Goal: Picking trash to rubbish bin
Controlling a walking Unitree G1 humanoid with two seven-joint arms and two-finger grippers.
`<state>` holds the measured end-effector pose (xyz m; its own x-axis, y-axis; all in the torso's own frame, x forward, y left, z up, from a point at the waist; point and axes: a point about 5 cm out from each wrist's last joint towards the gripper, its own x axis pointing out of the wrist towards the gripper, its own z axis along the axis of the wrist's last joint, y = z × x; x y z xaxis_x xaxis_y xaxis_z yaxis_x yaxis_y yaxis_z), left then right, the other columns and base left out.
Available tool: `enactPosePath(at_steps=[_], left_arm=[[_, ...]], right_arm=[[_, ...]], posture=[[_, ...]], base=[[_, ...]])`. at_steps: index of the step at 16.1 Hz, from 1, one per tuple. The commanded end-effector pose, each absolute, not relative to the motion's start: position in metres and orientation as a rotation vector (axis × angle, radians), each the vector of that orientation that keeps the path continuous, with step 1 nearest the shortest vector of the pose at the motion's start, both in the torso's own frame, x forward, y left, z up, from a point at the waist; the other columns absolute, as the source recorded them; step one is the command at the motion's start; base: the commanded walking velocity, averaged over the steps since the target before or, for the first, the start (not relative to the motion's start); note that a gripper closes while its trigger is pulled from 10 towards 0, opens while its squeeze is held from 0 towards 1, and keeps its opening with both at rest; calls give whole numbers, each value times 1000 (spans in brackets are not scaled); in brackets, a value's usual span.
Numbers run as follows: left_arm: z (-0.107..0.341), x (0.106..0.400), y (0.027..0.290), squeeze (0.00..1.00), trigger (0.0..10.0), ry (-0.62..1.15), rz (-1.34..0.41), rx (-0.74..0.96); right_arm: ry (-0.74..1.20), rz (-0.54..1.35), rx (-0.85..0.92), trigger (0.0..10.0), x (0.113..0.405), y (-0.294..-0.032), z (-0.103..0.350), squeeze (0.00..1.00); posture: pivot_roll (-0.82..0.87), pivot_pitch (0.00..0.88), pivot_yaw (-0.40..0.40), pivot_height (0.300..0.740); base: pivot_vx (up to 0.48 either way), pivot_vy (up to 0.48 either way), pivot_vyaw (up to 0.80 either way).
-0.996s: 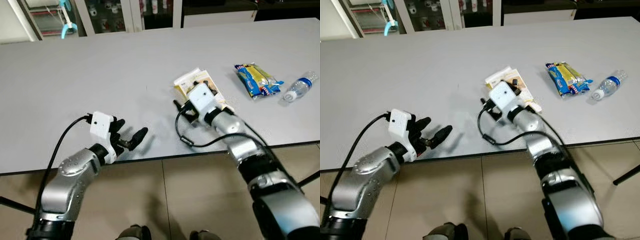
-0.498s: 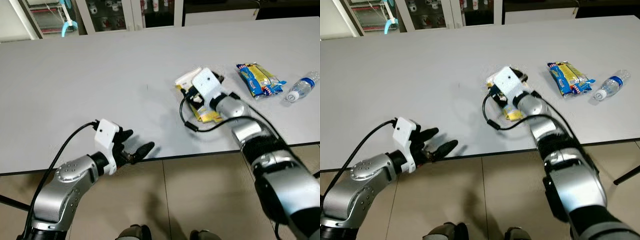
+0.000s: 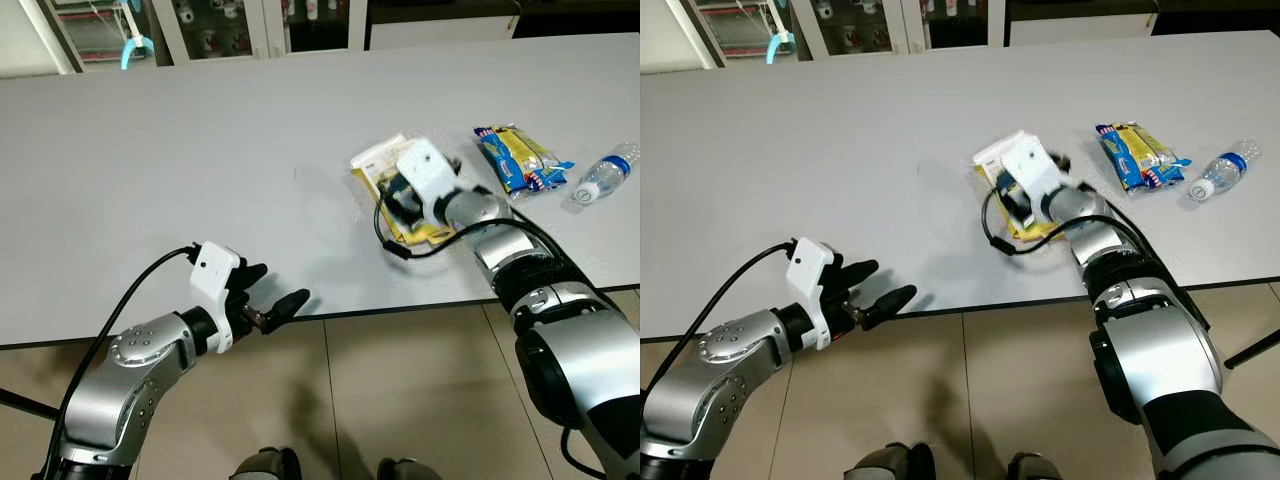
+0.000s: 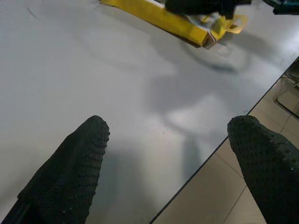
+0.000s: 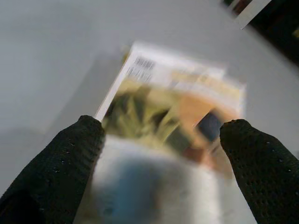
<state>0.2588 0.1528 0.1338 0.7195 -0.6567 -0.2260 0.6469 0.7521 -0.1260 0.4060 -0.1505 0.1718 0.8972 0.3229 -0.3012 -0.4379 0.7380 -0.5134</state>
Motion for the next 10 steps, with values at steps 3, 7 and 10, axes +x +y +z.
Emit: enactPosePath(at_steps=[3, 7, 10], left_arm=[[135, 254, 153, 0, 10000, 268, -736, -31], [134, 254, 152, 0, 10000, 270, -733, -33], [135, 254, 153, 0, 10000, 271, -731, -31]], right_arm=[[393, 539, -412, 10000, 392, -148, 136, 0], [519, 676, -360, 10000, 374, -141, 103, 0], [534, 728, -386, 10000, 370, -138, 99, 0]], posture=[[3, 139, 56, 740], [3, 139, 56, 740], [7, 141, 59, 740]], base=[[0, 0, 0], [0, 0, 0], [0, 0, 0]])
